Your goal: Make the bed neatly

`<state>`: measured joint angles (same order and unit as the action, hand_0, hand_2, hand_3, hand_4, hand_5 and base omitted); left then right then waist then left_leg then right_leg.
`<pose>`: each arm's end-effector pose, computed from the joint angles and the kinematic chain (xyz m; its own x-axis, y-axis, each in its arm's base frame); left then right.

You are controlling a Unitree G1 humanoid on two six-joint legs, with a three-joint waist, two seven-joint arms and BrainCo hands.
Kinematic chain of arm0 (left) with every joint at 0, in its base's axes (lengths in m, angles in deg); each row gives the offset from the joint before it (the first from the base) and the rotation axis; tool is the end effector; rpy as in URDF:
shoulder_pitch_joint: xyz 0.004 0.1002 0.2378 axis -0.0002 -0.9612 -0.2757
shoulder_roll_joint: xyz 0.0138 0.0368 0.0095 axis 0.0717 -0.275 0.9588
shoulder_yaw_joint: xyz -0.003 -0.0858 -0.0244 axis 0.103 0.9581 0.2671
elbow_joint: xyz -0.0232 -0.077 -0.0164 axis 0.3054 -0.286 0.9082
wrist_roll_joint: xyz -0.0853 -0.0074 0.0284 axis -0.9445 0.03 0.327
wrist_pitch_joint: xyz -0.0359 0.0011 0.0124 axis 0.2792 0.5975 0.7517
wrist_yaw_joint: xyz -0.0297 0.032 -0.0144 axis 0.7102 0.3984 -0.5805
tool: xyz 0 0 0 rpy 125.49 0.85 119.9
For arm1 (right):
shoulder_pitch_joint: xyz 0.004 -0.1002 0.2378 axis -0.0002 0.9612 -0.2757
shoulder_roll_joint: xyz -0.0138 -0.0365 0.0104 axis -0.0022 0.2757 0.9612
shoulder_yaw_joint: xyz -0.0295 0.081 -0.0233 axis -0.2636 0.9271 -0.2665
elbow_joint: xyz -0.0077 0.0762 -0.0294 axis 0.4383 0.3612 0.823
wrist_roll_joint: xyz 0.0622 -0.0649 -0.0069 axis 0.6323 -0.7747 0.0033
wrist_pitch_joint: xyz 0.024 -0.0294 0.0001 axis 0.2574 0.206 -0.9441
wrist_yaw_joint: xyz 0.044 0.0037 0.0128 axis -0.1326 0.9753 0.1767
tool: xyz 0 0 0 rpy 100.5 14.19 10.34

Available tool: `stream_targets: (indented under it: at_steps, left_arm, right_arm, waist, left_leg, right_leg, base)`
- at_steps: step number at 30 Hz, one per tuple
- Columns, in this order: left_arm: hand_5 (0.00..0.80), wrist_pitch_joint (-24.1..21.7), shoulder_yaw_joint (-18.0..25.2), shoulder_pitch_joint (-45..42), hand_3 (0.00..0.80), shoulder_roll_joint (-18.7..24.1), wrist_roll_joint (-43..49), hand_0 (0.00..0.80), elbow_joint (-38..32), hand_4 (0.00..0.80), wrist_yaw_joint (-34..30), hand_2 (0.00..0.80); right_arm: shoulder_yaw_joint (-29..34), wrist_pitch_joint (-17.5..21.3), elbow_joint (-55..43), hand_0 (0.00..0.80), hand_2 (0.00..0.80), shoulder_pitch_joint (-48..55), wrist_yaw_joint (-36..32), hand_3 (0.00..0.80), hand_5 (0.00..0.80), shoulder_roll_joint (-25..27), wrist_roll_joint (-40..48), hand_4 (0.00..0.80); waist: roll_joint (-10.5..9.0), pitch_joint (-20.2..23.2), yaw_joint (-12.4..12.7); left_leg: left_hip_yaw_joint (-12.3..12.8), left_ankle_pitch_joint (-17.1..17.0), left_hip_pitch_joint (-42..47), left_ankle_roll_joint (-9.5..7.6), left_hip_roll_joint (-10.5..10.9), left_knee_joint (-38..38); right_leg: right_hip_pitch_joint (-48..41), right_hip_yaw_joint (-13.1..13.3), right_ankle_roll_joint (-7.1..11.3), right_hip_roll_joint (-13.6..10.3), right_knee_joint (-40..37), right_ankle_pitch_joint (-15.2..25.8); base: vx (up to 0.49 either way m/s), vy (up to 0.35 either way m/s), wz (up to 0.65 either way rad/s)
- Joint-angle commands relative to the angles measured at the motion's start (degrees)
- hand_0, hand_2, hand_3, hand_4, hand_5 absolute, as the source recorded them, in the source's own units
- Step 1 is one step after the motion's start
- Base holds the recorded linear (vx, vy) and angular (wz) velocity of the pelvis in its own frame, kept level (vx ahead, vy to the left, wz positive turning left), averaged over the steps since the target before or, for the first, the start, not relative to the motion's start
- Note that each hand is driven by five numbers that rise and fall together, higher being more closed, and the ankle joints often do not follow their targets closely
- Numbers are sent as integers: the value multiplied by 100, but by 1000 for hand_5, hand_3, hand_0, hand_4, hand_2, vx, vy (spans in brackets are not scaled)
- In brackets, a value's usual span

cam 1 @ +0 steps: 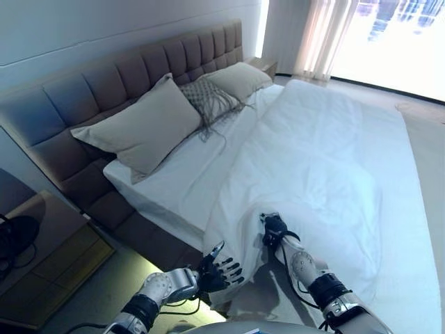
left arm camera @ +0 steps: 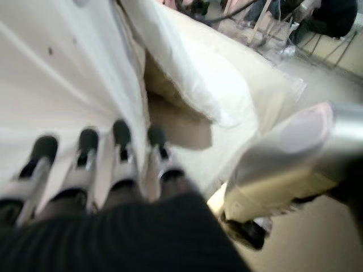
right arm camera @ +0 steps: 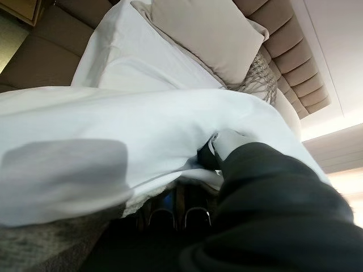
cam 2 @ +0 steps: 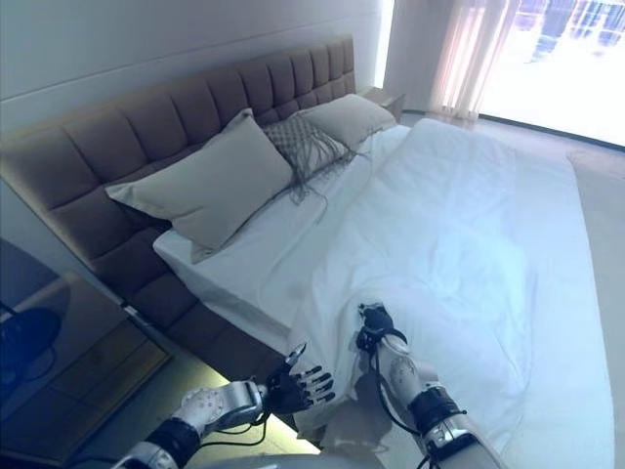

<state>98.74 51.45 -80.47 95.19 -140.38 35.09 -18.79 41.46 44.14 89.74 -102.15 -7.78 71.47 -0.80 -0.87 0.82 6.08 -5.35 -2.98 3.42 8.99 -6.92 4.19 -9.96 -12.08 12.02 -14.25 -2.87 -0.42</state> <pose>0.1491 0.1314 -0.0345 0.3008 -0.6805 -0.6682 -0.4197 0.5347 -0.7334 0.2067 -0.1311 0.0016 0.7354 0.0094 -0.6776 0.2711 0.9123 0.3069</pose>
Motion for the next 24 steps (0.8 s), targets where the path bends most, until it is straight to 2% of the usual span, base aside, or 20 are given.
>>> stream_targets:
  at_steps: [1, 8, 13, 17, 24]
  left_arm:
    - [0, 549, -497, 4, 0, 98, -391, 0, -429, 0, 101, 0]
    - [0, 965, -415, -323, 0, 601, -1051, 0, -1475, 0, 659, 0]
    - [0, 1228, -578, -505, 0, 780, -1588, 0, -1963, 0, 922, 0]
    - [0, 1014, -685, -489, 0, 738, -2511, 0, -1927, 0, 1320, 0]
    - [0, 905, -1138, -253, 0, 56, -2595, 0, -991, 0, 658, 0]
  right_arm:
    - [94, 251, -558, 800, 800, -906, 2, 800, 800, 93, 115, 800]
    - [206, 378, -645, 800, 800, -707, 18, 800, 800, 292, 211, 800]
    - [213, 437, -653, 800, 800, -734, -8, 800, 800, 431, 331, 800]
    - [133, 457, -559, 800, 800, -839, -42, 800, 800, 413, 430, 800]
    - [37, 453, -513, 800, 800, -913, -28, 800, 800, 242, 288, 800]
  waist:
    - [14, 70, 259]
    - [47, 6, 392]
    - [86, -70, 411]
    - [93, -76, 367]
    - [2, -133, 115]
  left_leg:
    - [244, -27, -50, -272, -401, -368]
    - [120, 23, -130, -244, -396, -511]
    - [72, 85, -99, -251, -383, -602]
    - [133, 98, -38, -239, -398, -596]
    - [495, 239, -47, -137, -502, -869]
  right_leg:
    - [516, -10, -166, -339, 207, 718]
    - [517, -118, -137, -362, 254, 704]
    - [495, -107, -146, -358, 314, 673]
    - [467, -64, -160, -344, 310, 659]
    - [465, 45, -181, -327, 304, 650]
  base:
    - [31, -29, 3]
    - [15, -30, 9]
    - [7, -23, 4]
    - [0, 0, 0]
    - [18, -36, -2]
